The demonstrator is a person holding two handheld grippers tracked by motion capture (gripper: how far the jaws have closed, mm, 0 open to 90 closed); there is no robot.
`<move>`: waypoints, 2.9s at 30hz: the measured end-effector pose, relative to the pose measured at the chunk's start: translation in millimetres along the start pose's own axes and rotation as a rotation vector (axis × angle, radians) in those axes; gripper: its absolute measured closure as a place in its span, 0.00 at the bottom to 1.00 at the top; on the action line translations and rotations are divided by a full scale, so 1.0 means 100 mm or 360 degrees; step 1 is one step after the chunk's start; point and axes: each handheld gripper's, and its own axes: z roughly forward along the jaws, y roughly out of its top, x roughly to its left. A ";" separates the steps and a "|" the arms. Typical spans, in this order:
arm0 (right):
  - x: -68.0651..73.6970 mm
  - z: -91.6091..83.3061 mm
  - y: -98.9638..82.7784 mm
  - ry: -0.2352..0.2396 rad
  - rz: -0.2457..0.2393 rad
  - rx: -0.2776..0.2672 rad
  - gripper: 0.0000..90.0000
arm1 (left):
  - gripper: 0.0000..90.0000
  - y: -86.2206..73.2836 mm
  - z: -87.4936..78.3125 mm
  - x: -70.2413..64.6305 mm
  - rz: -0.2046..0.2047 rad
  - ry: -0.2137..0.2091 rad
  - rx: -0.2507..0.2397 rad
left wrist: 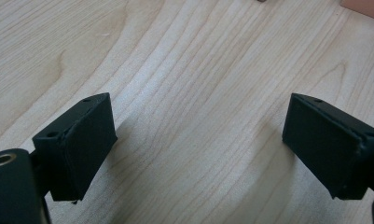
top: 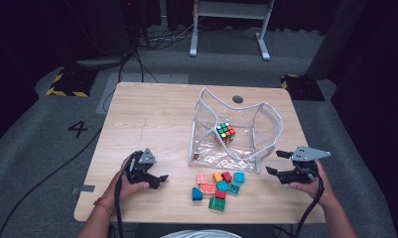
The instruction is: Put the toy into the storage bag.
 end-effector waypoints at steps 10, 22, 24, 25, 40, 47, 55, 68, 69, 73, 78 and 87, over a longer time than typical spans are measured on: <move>0.14 0.22 -0.29 0.0114 0.0022 0.0121 0.33 | 0.11 0.00 0.00 0.00 0.0001 0.0001 0.0001; 0.36 0.51 -0.33 0.0233 -0.0095 0.0223 0.43 | 0.11 0.00 0.00 0.00 -0.0002 -0.0003 0.0002; 0.38 0.56 -0.31 0.0249 -0.0095 0.0206 0.45 | 0.11 0.00 0.00 0.00 -0.0002 -0.0006 0.0000; 0.39 0.58 -0.30 0.0254 -0.0092 0.0199 0.46 | 0.11 0.00 0.00 0.00 -0.0002 -0.0005 0.0000; 0.49 0.87 -0.08 0.0336 -0.0194 0.0211 0.45 | 0.11 0.00 0.00 0.00 -0.0003 -0.0006 0.0002; 0.52 0.95 -0.03 0.0385 -0.0178 0.0213 0.49 | 0.11 0.00 0.00 0.00 -0.0003 -0.0005 0.0001; 0.49 0.90 -0.06 0.0379 -0.0159 0.0200 0.66 | 0.11 0.00 0.00 0.00 -0.0002 -0.0005 0.0000; 0.35 0.56 -0.17 0.0296 -0.0200 0.0154 0.66 | 0.11 0.00 0.00 0.00 -0.0002 0.0004 0.0000; 0.32 0.51 -0.17 0.0265 -0.0191 0.0154 0.66 | 0.11 0.00 0.00 0.00 -0.0003 0.0003 0.0000; 0.20 0.29 -0.15 0.0193 -0.0135 0.0092 0.66 | 0.11 0.00 0.00 0.00 -0.0006 0.0003 -0.0001; 0.00 0.04 -0.09 0.0110 -0.0106 0.0023 0.66 | 0.11 0.00 0.00 0.00 -0.0003 0.0002 0.0001; -0.41 -0.20 0.11 -0.0072 -0.0042 -0.0039 0.66 | 0.11 0.00 0.00 0.00 -0.0003 0.0003 0.0001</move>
